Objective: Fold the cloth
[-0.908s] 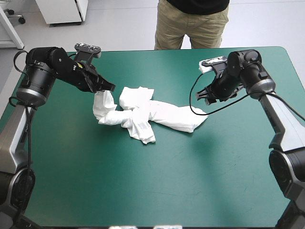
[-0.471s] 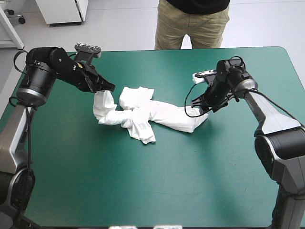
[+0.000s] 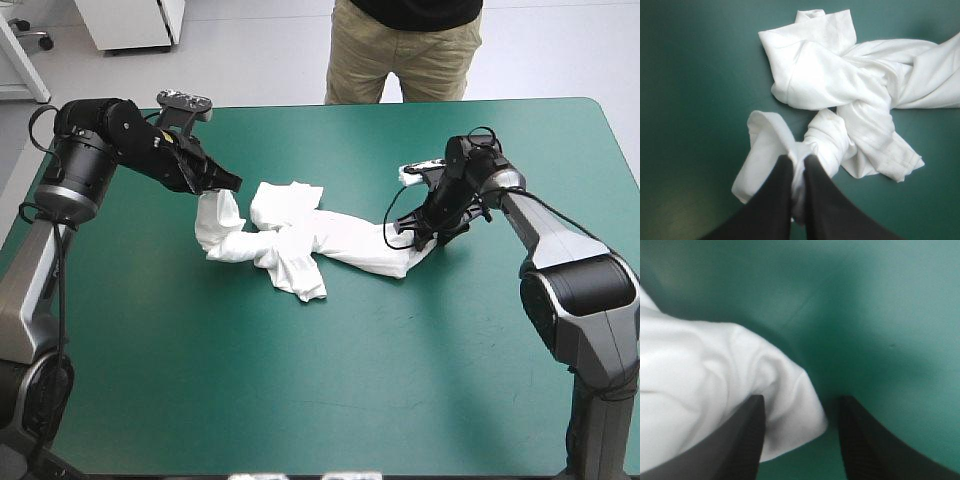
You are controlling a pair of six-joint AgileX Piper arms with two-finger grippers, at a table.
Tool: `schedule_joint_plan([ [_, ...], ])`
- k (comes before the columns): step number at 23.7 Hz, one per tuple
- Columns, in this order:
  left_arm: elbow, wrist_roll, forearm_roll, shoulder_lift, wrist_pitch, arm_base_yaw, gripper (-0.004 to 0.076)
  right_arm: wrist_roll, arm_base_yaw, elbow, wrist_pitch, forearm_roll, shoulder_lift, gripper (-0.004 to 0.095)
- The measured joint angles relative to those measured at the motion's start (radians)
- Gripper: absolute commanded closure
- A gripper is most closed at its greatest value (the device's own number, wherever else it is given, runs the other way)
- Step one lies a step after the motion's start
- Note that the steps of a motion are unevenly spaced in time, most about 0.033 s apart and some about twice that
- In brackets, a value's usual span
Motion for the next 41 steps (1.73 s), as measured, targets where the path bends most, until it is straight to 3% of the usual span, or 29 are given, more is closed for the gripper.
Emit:
schedule_joint_plan([
  [2, 0.000, 0.000, 0.000, 0.000, 0.000, 0.000, 0.0733, -0.013, 0.011, -0.002, 0.004, -0.035, 0.000, 0.0908],
  [12, -0.036, 0.002, 0.013, 0.000, 0.000, 0.000, 0.0733, -0.021, 0.037, 0.013, 0.020, -0.040, -0.059, 0.0915],
  [19, -0.234, -0.056, 0.163, -0.001, 0.000, 0.000, 0.0733, -0.008, -0.007, -0.009, 0.024, -0.105, -0.368, 0.0925],
  [22, -0.404, -0.103, 0.212, -0.026, 0.000, 0.000, 0.0733, -0.005, -0.039, -0.153, 0.022, -0.138, -0.535, 0.0925],
  [28, -0.610, -0.166, 0.365, -0.189, 0.000, 0.000, 0.0733, -0.005, -0.039, -0.460, -0.120, -0.150, -0.782, 0.0925],
  [33, -0.619, -0.181, 0.366, -0.341, -0.044, 0.000, 0.0733, -0.032, -0.039, -0.500, -0.235, -0.133, -0.955, 0.0925],
  [37, -0.625, -0.183, 0.345, -0.456, -0.093, 0.000, 0.0733, -0.055, -0.039, -0.507, -0.241, -0.119, -1.049, 0.0925],
  [41, -0.619, -0.183, 0.340, -0.479, -0.074, 0.000, 0.0733, -0.056, -0.039, -0.513, -0.160, -0.104, -1.058, 0.0925],
])
